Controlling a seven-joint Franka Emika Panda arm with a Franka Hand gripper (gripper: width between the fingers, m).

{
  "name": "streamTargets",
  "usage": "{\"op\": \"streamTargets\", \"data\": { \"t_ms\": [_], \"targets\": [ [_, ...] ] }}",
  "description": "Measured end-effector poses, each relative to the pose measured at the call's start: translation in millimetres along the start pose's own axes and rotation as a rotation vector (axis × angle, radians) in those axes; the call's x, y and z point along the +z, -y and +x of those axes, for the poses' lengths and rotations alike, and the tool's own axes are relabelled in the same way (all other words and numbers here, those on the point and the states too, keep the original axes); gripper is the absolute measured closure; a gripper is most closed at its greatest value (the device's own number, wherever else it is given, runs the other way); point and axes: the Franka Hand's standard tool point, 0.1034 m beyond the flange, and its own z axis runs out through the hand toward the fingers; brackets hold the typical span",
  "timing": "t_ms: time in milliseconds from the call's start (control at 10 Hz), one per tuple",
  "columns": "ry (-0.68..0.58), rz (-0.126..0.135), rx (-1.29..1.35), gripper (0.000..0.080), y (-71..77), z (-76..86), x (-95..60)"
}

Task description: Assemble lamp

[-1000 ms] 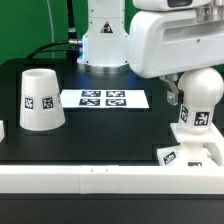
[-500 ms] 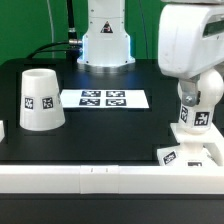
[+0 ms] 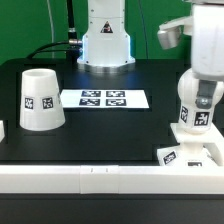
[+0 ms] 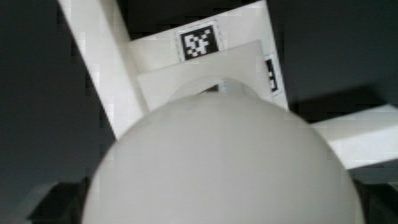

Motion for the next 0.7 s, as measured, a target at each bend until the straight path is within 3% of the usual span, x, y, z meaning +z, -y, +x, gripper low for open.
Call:
{"op": "streamTargets", "data": {
  "t_ms": [600,700],
  "targets": [
    [0.019,-0.006,-0.309,0.0101,-1.2,-5.0,1.8],
    [0.020,-0.006,-0.311,0.0144,-1.3,-6.2,2.2]
  ]
}}
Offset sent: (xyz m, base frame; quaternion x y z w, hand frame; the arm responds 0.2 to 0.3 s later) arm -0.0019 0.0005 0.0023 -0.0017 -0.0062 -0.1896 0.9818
